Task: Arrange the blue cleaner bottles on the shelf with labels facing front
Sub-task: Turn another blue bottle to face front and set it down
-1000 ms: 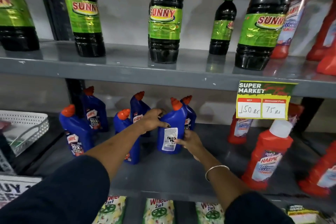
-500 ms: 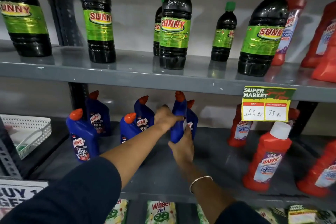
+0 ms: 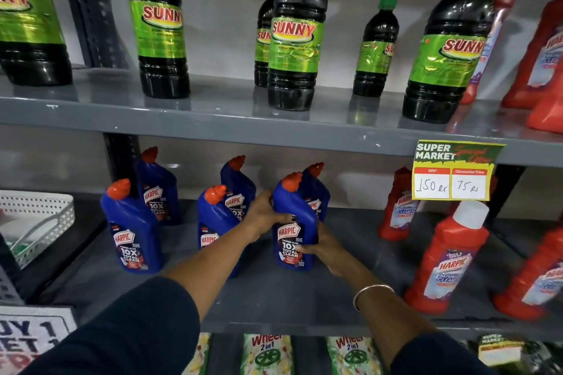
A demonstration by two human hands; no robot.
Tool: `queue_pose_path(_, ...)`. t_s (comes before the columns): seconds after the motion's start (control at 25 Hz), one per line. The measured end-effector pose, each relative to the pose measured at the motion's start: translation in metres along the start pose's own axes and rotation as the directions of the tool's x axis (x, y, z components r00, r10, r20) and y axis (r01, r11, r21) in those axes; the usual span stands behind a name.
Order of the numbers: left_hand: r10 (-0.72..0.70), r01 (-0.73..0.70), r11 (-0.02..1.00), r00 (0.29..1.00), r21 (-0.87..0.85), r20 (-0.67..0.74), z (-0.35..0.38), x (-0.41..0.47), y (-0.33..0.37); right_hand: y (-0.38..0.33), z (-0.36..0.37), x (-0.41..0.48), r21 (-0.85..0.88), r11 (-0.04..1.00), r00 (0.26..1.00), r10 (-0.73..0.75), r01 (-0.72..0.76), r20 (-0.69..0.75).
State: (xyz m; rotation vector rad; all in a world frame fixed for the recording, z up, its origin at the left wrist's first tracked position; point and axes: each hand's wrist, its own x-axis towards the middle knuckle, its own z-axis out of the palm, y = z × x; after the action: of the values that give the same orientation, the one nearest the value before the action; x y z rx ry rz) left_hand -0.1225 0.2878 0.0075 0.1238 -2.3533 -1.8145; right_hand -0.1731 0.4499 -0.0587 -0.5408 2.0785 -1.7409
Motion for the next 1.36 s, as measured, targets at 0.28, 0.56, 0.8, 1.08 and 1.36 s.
queue_pose_path(0.28, 0.068, -0.059, 0.988, 0.996, 0.144, -0.059, 0.024, 0.006, -0.027, 0.039, -0.001, 0.008, -0.127, 0.991, 0.978, 0.024, -0.051, -0.207)
queue_pose_path(0.56, -0.008, 0.012, 0.994, 0.999, 0.107, -0.036, 0.025, 0.008, -0.042, 0.044, -0.004, 0.013, -0.108, 0.992, 0.984, 0.044, -0.064, -0.173)
queue_pose_path(0.8, -0.183, 0.181, 0.983, 0.981, 0.034, 0.060, 0.028, 0.002, -0.081, 0.050, -0.002, 0.005, -0.112, 0.989, 0.969, 0.064, -0.093, -0.238)
queue_pose_path(1.08, -0.174, 0.169, 0.968, 0.985, 0.188, 0.011, 0.029, -0.012, -0.079, 0.048, -0.004, -0.019, -0.104, 0.989, 0.973, 0.081, -0.105, -0.214)
queue_pose_path(1.36, -0.162, 0.152, 0.954, 0.987, 0.260, 0.018, 0.040, -0.047, -0.072, 0.046, -0.004, -0.056, -0.210, 0.969, 0.974, 0.086, -0.130, -0.208)
